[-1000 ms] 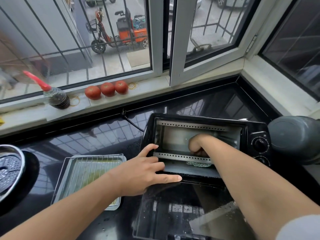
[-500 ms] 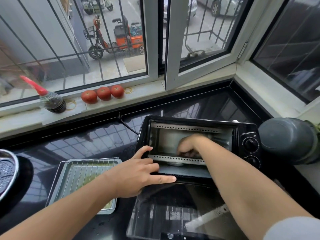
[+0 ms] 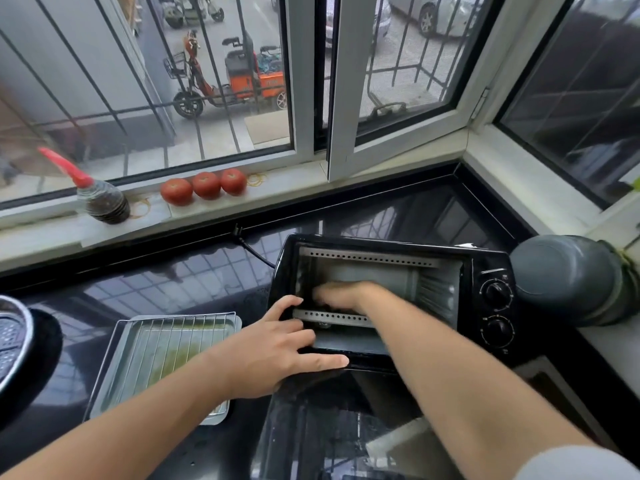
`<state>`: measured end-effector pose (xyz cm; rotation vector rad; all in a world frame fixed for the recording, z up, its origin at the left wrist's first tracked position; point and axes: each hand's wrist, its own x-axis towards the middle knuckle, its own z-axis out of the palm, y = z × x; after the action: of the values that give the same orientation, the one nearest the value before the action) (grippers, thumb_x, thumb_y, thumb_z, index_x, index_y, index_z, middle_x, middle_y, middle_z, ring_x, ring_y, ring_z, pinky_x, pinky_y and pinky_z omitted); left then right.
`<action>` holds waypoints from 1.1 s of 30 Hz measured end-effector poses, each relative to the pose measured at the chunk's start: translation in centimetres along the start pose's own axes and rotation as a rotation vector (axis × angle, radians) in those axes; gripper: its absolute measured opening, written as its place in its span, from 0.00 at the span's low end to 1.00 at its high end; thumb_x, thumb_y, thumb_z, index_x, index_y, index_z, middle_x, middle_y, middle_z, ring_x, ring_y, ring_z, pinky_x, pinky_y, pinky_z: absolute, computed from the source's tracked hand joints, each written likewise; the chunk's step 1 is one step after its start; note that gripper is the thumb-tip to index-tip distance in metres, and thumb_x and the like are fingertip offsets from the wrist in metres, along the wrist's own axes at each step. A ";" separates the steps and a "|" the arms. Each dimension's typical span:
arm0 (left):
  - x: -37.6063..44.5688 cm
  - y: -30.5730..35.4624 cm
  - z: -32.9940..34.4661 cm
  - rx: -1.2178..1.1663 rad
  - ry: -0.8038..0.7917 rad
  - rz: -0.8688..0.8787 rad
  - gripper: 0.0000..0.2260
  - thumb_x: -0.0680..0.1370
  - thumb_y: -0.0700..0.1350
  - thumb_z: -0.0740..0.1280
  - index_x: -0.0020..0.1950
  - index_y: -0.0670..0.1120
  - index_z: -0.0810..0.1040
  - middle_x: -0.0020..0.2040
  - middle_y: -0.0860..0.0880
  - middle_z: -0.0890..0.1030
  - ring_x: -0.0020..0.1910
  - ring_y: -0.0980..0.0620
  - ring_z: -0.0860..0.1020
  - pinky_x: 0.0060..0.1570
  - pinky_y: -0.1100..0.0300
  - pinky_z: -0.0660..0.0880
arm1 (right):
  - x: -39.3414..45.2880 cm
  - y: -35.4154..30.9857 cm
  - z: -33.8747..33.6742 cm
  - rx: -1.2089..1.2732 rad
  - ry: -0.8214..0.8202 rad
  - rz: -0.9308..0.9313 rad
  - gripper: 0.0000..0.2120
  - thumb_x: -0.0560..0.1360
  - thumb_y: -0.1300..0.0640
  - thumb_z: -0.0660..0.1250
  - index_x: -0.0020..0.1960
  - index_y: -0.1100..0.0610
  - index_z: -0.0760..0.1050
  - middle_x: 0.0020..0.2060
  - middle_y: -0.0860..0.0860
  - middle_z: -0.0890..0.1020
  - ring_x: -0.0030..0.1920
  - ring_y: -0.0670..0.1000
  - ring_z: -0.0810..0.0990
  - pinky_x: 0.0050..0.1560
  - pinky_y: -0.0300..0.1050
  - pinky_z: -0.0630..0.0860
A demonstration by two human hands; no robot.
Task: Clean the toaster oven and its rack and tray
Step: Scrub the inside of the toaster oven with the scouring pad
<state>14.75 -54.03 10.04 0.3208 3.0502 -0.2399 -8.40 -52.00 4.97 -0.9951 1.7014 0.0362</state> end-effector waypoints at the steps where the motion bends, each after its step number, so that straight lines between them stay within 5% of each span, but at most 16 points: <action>1: 0.0 0.1 0.0 0.001 0.004 -0.004 0.42 0.74 0.40 0.70 0.83 0.61 0.55 0.43 0.54 0.72 0.41 0.51 0.73 0.76 0.38 0.53 | -0.3 -1.1 0.6 -0.029 0.004 -0.053 0.24 0.84 0.46 0.49 0.74 0.55 0.68 0.70 0.53 0.72 0.68 0.52 0.71 0.67 0.50 0.66; 3: 0.0 0.1 -0.1 -0.006 -0.004 -0.010 0.42 0.75 0.39 0.68 0.83 0.60 0.54 0.43 0.54 0.71 0.41 0.51 0.72 0.76 0.38 0.52 | -0.7 -0.5 0.0 -0.064 0.012 -0.040 0.23 0.84 0.46 0.48 0.73 0.56 0.69 0.69 0.53 0.74 0.64 0.52 0.73 0.63 0.48 0.67; 6: 0.0 0.1 -0.4 -0.024 0.000 -0.020 0.42 0.75 0.37 0.65 0.84 0.61 0.52 0.43 0.53 0.71 0.42 0.51 0.73 0.77 0.39 0.49 | -2.1 4.6 -3.0 -0.112 0.045 0.202 0.23 0.82 0.47 0.50 0.62 0.59 0.77 0.46 0.55 0.80 0.37 0.52 0.74 0.40 0.42 0.70; 8: 0.0 0.0 -0.5 -0.036 -0.016 -0.021 0.42 0.75 0.37 0.66 0.84 0.61 0.52 0.44 0.53 0.71 0.43 0.51 0.73 0.77 0.39 0.48 | -2.1 6.8 -4.1 -0.183 0.051 0.348 0.21 0.80 0.49 0.52 0.56 0.60 0.78 0.37 0.54 0.76 0.30 0.52 0.70 0.33 0.38 0.68; 11: 0.1 0.1 -0.4 -0.038 -0.006 -0.022 0.42 0.75 0.38 0.67 0.84 0.61 0.53 0.43 0.53 0.69 0.42 0.51 0.73 0.77 0.38 0.49 | -0.8 4.2 -3.1 -0.148 0.004 0.272 0.16 0.81 0.49 0.52 0.51 0.56 0.75 0.41 0.56 0.77 0.31 0.52 0.71 0.33 0.39 0.68; 15: 0.0 0.4 -0.3 -0.010 0.011 -0.015 0.42 0.74 0.39 0.70 0.83 0.60 0.55 0.42 0.54 0.70 0.40 0.51 0.73 0.76 0.38 0.53 | -0.5 -0.7 -0.5 -0.055 -0.039 -0.005 0.17 0.85 0.48 0.51 0.69 0.52 0.70 0.65 0.52 0.77 0.56 0.53 0.77 0.54 0.48 0.74; 20: -0.1 0.8 -0.2 -0.034 0.017 -0.033 0.43 0.76 0.37 0.69 0.84 0.61 0.52 0.43 0.53 0.71 0.42 0.50 0.74 0.78 0.38 0.54 | -2.3 5.3 -3.3 -0.298 0.069 0.325 0.14 0.81 0.54 0.52 0.44 0.58 0.72 0.41 0.56 0.79 0.32 0.53 0.75 0.35 0.41 0.73; 24: 0.0 0.6 -0.1 -0.043 0.019 -0.034 0.42 0.76 0.37 0.67 0.83 0.62 0.52 0.44 0.52 0.73 0.42 0.50 0.74 0.78 0.39 0.50 | -0.9 3.2 -2.2 -0.174 0.054 0.255 0.18 0.81 0.47 0.53 0.54 0.57 0.76 0.40 0.52 0.78 0.34 0.51 0.73 0.36 0.40 0.71; 27: -0.1 0.6 -0.2 -0.033 0.020 -0.023 0.42 0.75 0.37 0.67 0.83 0.61 0.54 0.44 0.53 0.72 0.42 0.51 0.74 0.77 0.39 0.50 | 0.1 -1.2 0.5 -0.027 0.035 0.019 0.21 0.83 0.47 0.52 0.68 0.56 0.72 0.58 0.52 0.79 0.51 0.51 0.74 0.51 0.46 0.69; 33: -0.1 0.7 -0.1 -0.044 0.028 -0.045 0.42 0.76 0.38 0.67 0.83 0.62 0.53 0.43 0.53 0.70 0.41 0.51 0.72 0.78 0.40 0.51 | -1.8 6.2 -3.1 -0.219 0.100 0.316 0.11 0.78 0.54 0.55 0.46 0.55 0.75 0.38 0.54 0.76 0.31 0.52 0.71 0.35 0.40 0.70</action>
<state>14.98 -53.37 10.01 0.2546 3.0880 -0.1718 -14.58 -48.45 4.88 -0.8881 1.9643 0.3924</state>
